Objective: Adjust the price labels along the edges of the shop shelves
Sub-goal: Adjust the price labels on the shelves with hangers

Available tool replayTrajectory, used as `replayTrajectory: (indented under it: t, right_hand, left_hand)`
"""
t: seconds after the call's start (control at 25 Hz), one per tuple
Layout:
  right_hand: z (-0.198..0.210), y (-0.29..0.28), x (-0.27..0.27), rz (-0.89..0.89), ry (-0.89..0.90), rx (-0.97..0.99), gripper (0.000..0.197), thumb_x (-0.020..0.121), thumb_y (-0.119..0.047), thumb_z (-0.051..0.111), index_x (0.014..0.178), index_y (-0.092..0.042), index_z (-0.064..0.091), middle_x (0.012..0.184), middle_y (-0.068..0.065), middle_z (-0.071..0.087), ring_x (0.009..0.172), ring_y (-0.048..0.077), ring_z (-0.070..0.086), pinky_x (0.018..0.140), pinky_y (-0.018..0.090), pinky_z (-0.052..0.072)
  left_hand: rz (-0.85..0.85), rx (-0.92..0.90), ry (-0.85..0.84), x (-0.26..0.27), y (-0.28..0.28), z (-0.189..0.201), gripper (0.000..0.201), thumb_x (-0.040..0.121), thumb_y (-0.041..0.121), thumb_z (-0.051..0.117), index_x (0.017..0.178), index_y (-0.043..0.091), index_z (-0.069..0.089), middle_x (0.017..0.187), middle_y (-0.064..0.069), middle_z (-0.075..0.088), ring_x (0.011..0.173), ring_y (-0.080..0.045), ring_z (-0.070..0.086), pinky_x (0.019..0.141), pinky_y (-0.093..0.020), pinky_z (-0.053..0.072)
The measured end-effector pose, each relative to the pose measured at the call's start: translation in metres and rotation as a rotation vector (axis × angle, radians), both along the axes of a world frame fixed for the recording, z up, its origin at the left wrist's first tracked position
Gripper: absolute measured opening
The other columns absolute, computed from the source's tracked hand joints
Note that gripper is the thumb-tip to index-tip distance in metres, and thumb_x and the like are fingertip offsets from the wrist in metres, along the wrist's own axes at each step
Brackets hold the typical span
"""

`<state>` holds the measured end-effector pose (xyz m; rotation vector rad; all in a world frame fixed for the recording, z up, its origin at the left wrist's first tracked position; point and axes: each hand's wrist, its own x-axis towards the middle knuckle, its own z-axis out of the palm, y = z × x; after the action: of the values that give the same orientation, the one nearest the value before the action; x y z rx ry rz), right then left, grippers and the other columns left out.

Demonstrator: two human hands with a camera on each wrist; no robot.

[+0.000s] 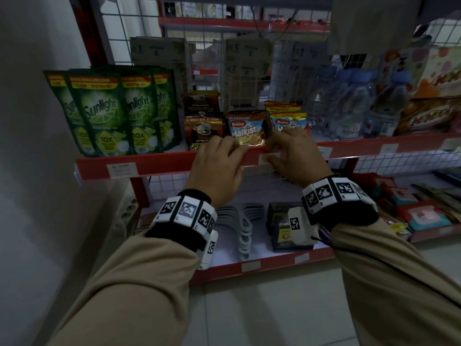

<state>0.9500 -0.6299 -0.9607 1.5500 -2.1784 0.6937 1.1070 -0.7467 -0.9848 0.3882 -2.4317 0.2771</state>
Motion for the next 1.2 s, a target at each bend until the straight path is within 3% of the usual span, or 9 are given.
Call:
replayTrajectory:
  t: [0.2, 0.48, 0.72, 0.84, 0.96, 1.04, 1.2]
  right_hand:
    - [-0.003, 0.0, -0.008, 0.032, 0.034, 0.032, 0.021, 0.081, -0.019, 0.069, 0.1, -0.013, 0.061, 0.106, 0.008, 0.057, 0.107, 0.026, 0.046, 0.081, 0.028, 0.029]
    - [-0.004, 0.005, -0.011, 0.109, 0.059, 0.014, 0.021, 0.085, -0.022, 0.065, 0.104, -0.012, 0.064, 0.103, 0.008, 0.063, 0.101, 0.026, 0.053, 0.082, 0.036, 0.042]
    - [-0.011, -0.003, -0.008, 0.079, 0.203, 0.117, 0.023, 0.085, -0.02, 0.058, 0.106, -0.009, 0.061, 0.111, 0.011, 0.055, 0.105, 0.028, 0.046, 0.087, 0.037, 0.039]
    - [-0.006, -0.003, -0.009, 0.128, 0.076, 0.043, 0.017, 0.084, -0.019, 0.062, 0.098, -0.009, 0.062, 0.1, 0.01, 0.056, 0.098, 0.027, 0.05, 0.081, 0.035, 0.041]
    - [0.001, -0.001, -0.013, 0.188, -0.185, -0.069, 0.008, 0.084, -0.013, 0.066, 0.091, -0.012, 0.065, 0.088, 0.003, 0.065, 0.084, 0.018, 0.06, 0.077, 0.038, 0.051]
    - [0.002, 0.001, -0.013, 0.196, -0.358, -0.2, 0.007, 0.085, -0.01, 0.067, 0.091, -0.01, 0.064, 0.087, 0.003, 0.068, 0.081, 0.015, 0.064, 0.076, 0.036, 0.055]
    - [0.002, 0.002, -0.012, 0.257, -0.606, -0.368, 0.015, 0.086, -0.003, 0.065, 0.1, -0.007, 0.06, 0.096, 0.012, 0.069, 0.09, 0.022, 0.068, 0.08, 0.032, 0.057]
  left_hand:
    - [0.009, 0.021, 0.038, -0.02, 0.012, -0.006, 0.044, 0.084, 0.026, 0.059, 0.126, 0.013, 0.055, 0.118, -0.008, 0.052, 0.106, -0.029, 0.045, 0.085, -0.039, 0.037]
    - [-0.06, 0.064, 0.156, -0.032, 0.012, -0.004, 0.022, 0.084, 0.017, 0.061, 0.103, 0.006, 0.063, 0.098, -0.01, 0.054, 0.092, -0.028, 0.047, 0.074, -0.036, 0.041]
    - [-0.041, 0.126, 0.166, -0.036, 0.012, -0.01, 0.025, 0.084, 0.022, 0.061, 0.104, 0.008, 0.064, 0.097, -0.01, 0.051, 0.091, -0.027, 0.045, 0.077, -0.033, 0.036]
    - [-0.052, 0.153, 0.185, -0.037, 0.011, -0.011, 0.023, 0.083, 0.022, 0.063, 0.101, 0.007, 0.066, 0.095, -0.01, 0.05, 0.09, -0.027, 0.044, 0.076, -0.032, 0.034]
    - [-0.065, 0.196, 0.204, -0.037, 0.011, -0.01, 0.023, 0.085, 0.022, 0.062, 0.1, 0.005, 0.065, 0.095, -0.01, 0.05, 0.091, -0.027, 0.044, 0.077, -0.033, 0.036]
    - [-0.08, 0.241, 0.227, -0.036, 0.01, -0.01, 0.027, 0.087, 0.024, 0.059, 0.107, 0.006, 0.064, 0.096, -0.009, 0.051, 0.093, -0.025, 0.044, 0.08, -0.034, 0.039]
    - [-0.123, 0.342, 0.285, -0.036, 0.012, -0.008, 0.04, 0.094, 0.033, 0.052, 0.126, 0.01, 0.055, 0.097, -0.002, 0.056, 0.091, -0.017, 0.042, 0.081, -0.031, 0.039]
